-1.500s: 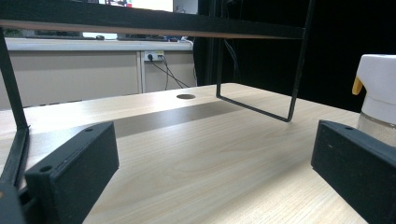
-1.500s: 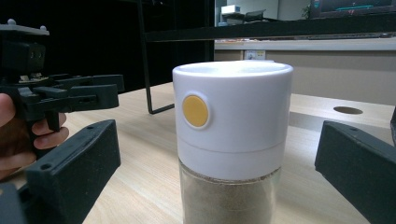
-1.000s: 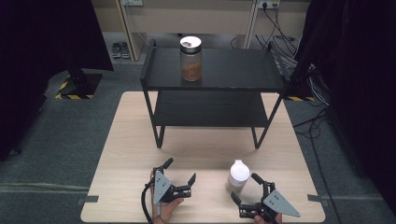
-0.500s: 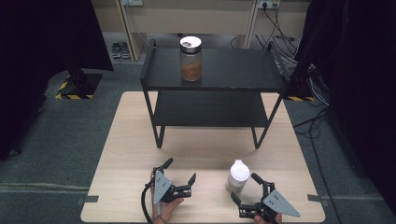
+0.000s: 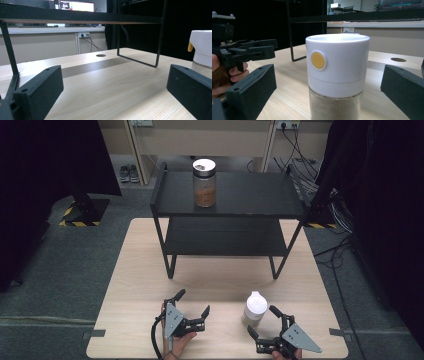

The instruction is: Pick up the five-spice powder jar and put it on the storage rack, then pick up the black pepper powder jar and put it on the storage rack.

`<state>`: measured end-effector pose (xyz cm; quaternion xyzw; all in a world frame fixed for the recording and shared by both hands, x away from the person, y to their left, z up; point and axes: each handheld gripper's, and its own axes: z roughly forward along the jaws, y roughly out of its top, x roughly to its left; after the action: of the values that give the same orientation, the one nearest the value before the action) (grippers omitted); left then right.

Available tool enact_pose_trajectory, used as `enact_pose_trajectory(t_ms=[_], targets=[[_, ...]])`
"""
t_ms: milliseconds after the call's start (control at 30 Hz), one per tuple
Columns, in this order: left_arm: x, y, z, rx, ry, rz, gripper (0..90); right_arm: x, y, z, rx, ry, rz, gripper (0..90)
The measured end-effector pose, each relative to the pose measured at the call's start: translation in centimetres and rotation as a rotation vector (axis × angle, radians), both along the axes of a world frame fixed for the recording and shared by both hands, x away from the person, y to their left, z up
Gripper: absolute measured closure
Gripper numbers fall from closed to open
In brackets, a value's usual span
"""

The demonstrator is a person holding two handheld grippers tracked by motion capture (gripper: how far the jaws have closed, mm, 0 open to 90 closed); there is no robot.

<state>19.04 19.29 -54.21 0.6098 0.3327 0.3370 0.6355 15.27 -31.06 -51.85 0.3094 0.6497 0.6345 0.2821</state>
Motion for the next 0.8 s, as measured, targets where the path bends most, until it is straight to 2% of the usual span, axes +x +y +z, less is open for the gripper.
enact_pose_trajectory(t_ms=[500,800], targets=[[0.0,-0.01,0.0,0.0,0.0,0.0,0.2,0.07,0.12,-0.01,-0.009,0.0,-0.002,0.5],[-0.01,-0.01,0.0,0.001,0.0,0.0,0.1,0.24,0.56,0.1,-0.034,0.004,-0.011,0.5]])
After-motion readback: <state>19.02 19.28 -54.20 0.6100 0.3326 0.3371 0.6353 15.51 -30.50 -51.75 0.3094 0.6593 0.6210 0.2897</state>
